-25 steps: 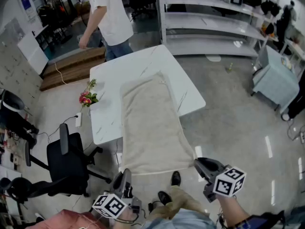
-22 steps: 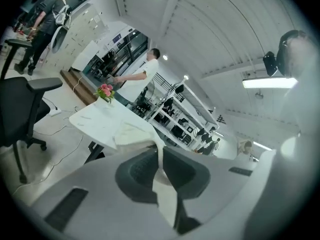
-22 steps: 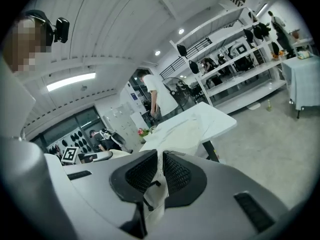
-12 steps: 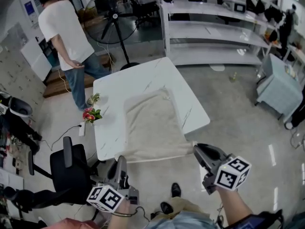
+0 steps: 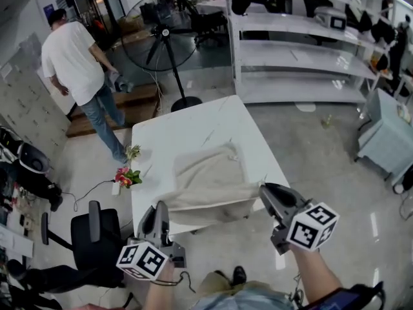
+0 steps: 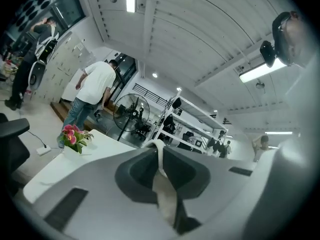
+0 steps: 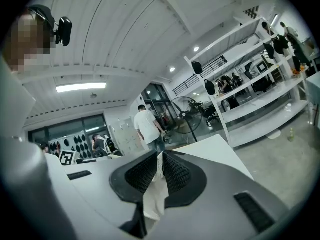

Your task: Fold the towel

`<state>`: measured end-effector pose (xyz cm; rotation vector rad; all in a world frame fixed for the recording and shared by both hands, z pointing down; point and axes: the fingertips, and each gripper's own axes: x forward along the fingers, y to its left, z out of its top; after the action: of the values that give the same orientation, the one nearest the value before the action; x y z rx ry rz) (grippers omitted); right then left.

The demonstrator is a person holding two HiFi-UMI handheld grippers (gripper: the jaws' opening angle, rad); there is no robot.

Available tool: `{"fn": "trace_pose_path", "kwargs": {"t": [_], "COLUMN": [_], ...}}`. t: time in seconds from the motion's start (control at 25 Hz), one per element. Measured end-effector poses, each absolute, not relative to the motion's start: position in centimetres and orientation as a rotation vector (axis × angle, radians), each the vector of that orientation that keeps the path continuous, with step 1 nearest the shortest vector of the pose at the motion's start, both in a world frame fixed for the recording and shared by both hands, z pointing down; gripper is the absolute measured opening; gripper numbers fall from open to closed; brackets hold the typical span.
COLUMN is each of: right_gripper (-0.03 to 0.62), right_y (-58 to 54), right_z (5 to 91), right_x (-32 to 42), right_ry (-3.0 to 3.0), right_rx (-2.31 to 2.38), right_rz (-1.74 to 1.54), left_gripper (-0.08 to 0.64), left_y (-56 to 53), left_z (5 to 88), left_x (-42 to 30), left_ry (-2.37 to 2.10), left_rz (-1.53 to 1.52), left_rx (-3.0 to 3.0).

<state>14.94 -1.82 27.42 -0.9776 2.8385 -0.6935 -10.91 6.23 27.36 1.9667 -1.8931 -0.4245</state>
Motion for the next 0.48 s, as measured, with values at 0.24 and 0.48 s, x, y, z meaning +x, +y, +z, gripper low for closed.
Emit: {"fn": "trace_pose_path", "kwargs": {"t": [0.24, 0.48], "right_gripper": [0.049, 0.051], "right_y": [-6.3, -11.4], "right_z": [27.6, 29.5], "right_x": [13.5, 11.7], "right_ry": [2.841, 2.849], "right_rx": [-0.991, -1.054], "right_rz": [-0.668, -0.689], "left_gripper": [0.029, 0.029], "left_y": [2.2, -2.7], "left_z": [28.3, 30.8], "left_x": [-12.3, -14.0], "left_ry": [-1.917, -1.887], "left_rz": [-0.41, -0.383], "left_rx": [1.947, 1.912]}}
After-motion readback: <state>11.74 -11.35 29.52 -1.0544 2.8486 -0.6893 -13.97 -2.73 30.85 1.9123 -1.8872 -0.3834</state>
